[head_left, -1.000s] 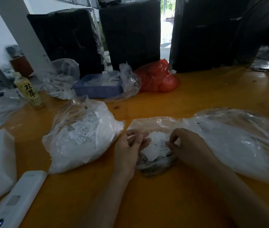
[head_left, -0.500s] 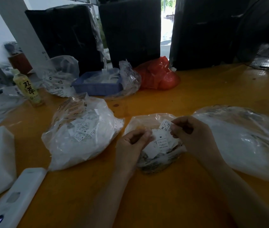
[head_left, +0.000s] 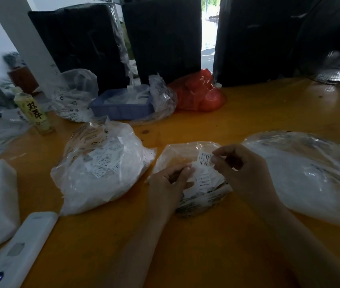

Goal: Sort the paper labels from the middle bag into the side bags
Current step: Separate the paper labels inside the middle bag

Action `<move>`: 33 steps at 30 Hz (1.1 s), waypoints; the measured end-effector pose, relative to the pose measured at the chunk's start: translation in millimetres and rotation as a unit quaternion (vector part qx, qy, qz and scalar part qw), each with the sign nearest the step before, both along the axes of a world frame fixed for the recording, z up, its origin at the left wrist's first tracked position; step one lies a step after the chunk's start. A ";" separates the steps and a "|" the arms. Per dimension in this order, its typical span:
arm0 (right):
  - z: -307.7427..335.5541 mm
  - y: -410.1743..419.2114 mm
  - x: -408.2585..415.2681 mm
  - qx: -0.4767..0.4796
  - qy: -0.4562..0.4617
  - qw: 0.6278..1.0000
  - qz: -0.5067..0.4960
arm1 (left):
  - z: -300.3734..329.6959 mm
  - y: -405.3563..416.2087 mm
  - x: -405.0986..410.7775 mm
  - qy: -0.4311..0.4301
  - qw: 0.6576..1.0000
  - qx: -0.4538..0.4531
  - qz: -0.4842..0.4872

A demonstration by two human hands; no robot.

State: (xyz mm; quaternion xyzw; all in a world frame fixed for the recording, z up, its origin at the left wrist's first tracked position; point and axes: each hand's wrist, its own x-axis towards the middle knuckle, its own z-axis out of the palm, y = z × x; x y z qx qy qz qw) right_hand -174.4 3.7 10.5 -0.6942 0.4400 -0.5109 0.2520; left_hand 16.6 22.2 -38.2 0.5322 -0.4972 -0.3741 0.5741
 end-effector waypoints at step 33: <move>-7.2 -7.3 -2.8 -0.083 0.094 0.992 -0.034 | 2.2 3.2 2.6 -0.198 0.979 -0.043 0.017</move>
